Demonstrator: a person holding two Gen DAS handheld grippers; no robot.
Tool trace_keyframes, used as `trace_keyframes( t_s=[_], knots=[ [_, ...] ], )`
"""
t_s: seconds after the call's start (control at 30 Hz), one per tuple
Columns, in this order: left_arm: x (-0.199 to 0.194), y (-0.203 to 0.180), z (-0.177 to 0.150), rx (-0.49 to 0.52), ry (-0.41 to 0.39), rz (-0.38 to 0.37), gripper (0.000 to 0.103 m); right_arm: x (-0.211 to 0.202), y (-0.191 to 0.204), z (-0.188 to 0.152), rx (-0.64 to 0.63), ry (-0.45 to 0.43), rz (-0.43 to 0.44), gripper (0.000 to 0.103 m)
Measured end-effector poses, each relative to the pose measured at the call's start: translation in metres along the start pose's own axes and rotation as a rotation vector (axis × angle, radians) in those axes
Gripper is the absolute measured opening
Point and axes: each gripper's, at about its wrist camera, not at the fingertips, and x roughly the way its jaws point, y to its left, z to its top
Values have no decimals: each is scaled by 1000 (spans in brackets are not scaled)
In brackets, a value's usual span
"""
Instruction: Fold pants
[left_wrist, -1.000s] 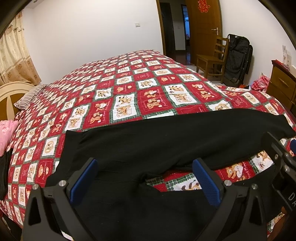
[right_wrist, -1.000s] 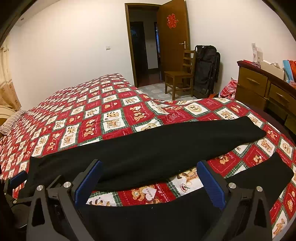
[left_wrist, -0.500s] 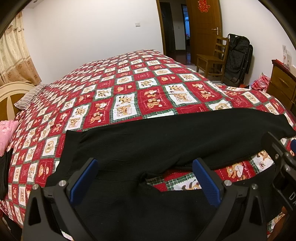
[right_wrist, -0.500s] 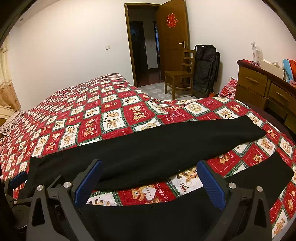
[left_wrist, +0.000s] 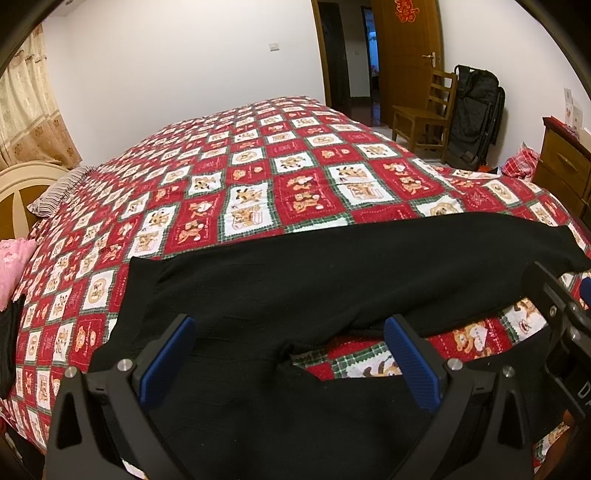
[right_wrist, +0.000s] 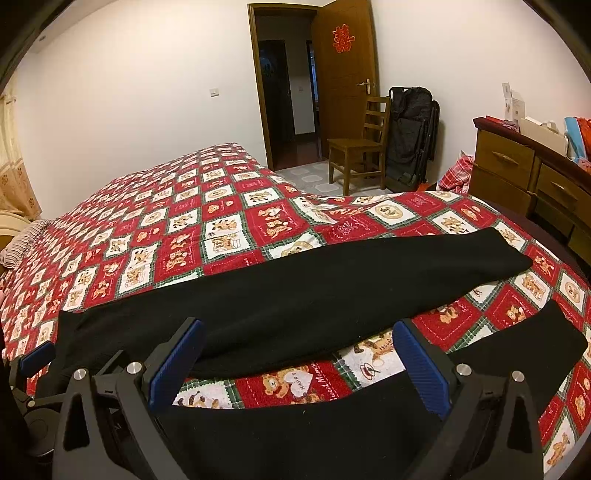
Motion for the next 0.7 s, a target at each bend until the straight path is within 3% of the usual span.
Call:
trace_keyframes(
  t_s=[0.53, 0.7],
  knots=[
    [11, 0, 1, 5, 30, 8, 103, 13, 4, 2, -5, 49, 3, 102],
    [21, 3, 4, 8, 50, 0, 103, 33, 5, 8, -29, 111, 47, 102]
  ],
)
